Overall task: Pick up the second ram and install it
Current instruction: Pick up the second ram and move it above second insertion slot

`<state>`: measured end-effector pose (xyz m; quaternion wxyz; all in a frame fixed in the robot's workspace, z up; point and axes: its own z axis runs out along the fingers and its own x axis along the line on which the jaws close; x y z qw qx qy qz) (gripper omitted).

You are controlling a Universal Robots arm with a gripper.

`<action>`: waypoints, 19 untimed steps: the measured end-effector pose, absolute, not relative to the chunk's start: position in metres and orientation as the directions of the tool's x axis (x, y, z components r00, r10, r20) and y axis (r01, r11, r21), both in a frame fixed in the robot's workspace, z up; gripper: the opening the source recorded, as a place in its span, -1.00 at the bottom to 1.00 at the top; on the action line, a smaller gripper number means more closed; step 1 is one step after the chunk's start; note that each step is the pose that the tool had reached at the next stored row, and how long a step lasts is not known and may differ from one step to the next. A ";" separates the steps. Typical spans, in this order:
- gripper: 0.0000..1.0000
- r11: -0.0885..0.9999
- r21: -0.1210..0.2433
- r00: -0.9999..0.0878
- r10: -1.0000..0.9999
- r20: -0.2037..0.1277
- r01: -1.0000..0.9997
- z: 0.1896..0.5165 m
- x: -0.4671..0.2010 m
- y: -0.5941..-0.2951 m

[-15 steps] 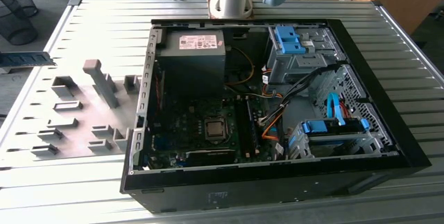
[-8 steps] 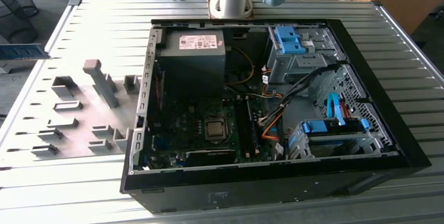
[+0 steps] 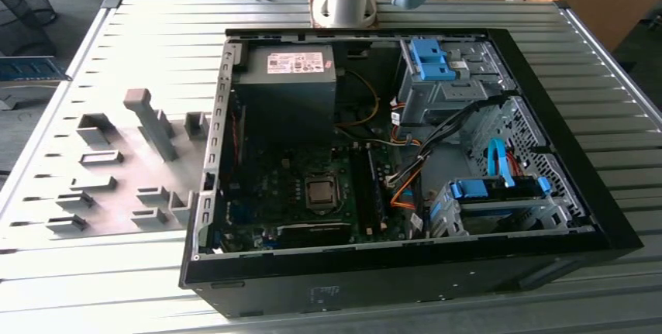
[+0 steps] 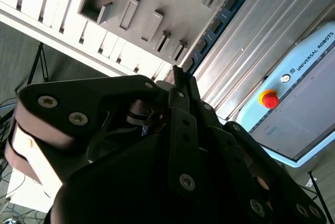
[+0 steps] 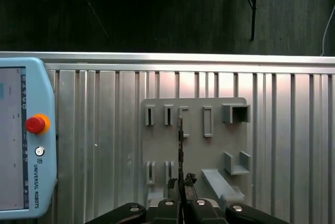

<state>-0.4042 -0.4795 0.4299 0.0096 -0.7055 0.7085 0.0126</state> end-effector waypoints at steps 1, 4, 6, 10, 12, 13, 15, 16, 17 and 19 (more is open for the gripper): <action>-0.72 0.004 0.004 -0.004 -0.999 -0.031 -1.000 0.430 -0.404 -0.479; -0.72 0.004 0.005 -0.004 -1.000 -0.031 -1.000 0.431 -0.404 -0.479; -0.72 0.004 0.005 -0.004 -1.000 -0.031 -1.000 0.431 -0.404 -0.479; -0.72 0.004 0.005 -0.004 -1.000 -0.031 -1.000 0.431 -0.402 -0.479; -0.72 0.004 0.005 -0.004 -1.000 -0.031 -1.000 0.431 -0.401 -0.479; -0.72 0.004 0.005 -0.004 -1.000 -0.031 -1.000 0.431 -0.401 -0.479; -0.72 0.004 0.005 -0.004 -0.999 -0.031 -1.000 0.431 -0.400 -0.480; -0.72 0.004 0.005 -0.004 -1.000 -0.031 -1.000 0.431 -0.400 -0.480; -0.72 0.004 0.005 -0.004 -1.000 -0.031 -1.000 0.431 -0.399 -0.479; -0.72 0.004 0.005 -0.004 -1.000 -0.031 -1.000 0.431 -0.399 -0.479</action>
